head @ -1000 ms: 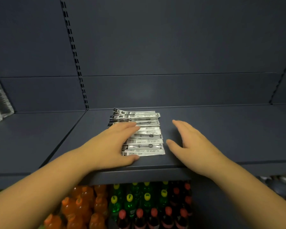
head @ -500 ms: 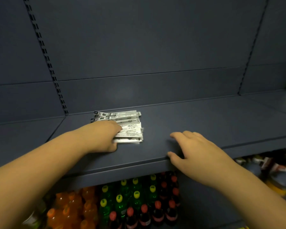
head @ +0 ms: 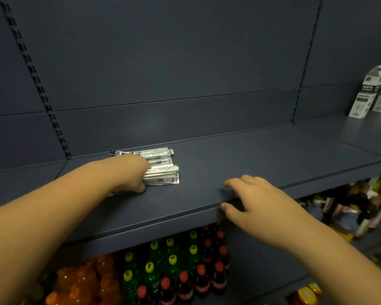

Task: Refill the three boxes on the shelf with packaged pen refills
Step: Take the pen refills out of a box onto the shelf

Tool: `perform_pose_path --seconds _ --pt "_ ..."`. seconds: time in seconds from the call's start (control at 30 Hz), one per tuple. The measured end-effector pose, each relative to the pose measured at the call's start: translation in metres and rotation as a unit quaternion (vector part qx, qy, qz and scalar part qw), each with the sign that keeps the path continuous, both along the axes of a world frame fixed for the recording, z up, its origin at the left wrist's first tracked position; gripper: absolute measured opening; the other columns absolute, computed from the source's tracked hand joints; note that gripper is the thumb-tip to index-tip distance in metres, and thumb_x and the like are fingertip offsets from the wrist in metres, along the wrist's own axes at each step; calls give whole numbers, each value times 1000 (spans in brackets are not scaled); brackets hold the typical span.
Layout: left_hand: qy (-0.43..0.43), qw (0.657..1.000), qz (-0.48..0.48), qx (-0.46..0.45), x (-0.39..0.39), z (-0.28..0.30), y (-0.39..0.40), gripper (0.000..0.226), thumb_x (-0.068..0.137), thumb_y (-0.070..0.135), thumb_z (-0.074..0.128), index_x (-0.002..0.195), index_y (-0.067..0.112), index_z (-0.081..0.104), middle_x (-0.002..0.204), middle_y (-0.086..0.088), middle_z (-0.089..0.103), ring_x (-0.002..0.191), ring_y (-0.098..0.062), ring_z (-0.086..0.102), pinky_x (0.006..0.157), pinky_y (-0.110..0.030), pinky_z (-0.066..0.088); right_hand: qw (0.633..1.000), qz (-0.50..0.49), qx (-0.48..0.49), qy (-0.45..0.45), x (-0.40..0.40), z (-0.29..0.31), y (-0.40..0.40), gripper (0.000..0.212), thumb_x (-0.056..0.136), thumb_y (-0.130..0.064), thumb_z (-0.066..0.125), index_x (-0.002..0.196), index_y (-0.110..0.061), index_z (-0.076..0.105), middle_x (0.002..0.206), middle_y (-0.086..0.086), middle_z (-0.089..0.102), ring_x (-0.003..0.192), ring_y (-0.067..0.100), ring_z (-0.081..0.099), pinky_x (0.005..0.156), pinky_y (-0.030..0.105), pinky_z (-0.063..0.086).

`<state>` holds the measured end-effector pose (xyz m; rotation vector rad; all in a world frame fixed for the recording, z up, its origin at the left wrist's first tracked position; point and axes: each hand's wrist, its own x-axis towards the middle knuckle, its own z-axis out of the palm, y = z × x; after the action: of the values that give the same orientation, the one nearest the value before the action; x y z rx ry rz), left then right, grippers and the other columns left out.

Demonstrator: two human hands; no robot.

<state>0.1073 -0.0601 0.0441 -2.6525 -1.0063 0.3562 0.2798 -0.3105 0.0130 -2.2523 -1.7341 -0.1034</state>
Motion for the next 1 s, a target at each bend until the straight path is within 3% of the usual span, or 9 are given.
perform_pose_path --seconds 0.23,0.43,0.57,0.67,0.73,0.83,0.93,1.0 --pt "22 1000 -1 2 -1 0 -5 29 82 31 66 107 16 61 95 1 57 92 -23 61 77 -33 55 1000 -13 3 5 -5 -2 -6 48 99 -57 44 141 -35 42 120 -15 51 119 9 46 94 27 47" --pt "-7 1000 -23 -7 -14 3 -10 19 83 33 65 85 21 50 82 6 50 78 -16 54 63 -29 42 1000 -27 7 3 -12 -5 -10 48 98 -58 45 140 -36 43 114 -16 50 117 9 46 95 30 48" --pt "-67 996 -56 8 -30 3 -24 19 84 34 61 81 23 46 82 8 52 75 -13 53 61 -30 41 999 -36 11 -1 -16 -6 -13 44 97 -58 45 136 -36 46 109 -17 50 112 8 48 91 28 48" --pt "-167 983 -75 -27 -35 3 -38 16 86 34 59 84 24 47 83 6 55 76 -14 54 65 -31 44 999 -50 3 -3 -22 -4 -14 44 97 -58 45 135 -36 47 110 -16 51 113 9 49 91 28 49" --pt "-269 955 -94 -80 -33 4 -50 16 87 32 59 80 24 47 81 5 58 74 -16 56 64 -32 44 998 -62 0 -5 -26 -1 -15 45 97 -58 46 136 -35 47 113 -14 52 116 10 50 93 30 49" --pt "-430 879 -111 -171 -28 5 -73 14 91 34 64 86 23 58 80 4 65 74 -15 62 69 -32 49 996 -83 -1 -17 -31 3 -21 50 98 -58 45 141 -33 45 121 -13 54 119 11 51 95 31 49" --pt "-547 772 -87 -311 -19 1 -96 20 90 32 70 85 15 60 63 0 66 57 -15 64 60 -30 53 993 -111 -7 -29 -34 7 -32 51 98 -59 45 142 -32 44 122 -10 55 119 14 52 93 33 50" --pt "-594 681 -68 -423 -10 -5 -107 22 89 27 72 85 12 57 54 3 53 48 -14 54 49 -29 49 990 -132 -7 -41 -36 10 -42 50 97 -59 45 139 -33 46 118 -10 55 117 14 53 91 34 51"
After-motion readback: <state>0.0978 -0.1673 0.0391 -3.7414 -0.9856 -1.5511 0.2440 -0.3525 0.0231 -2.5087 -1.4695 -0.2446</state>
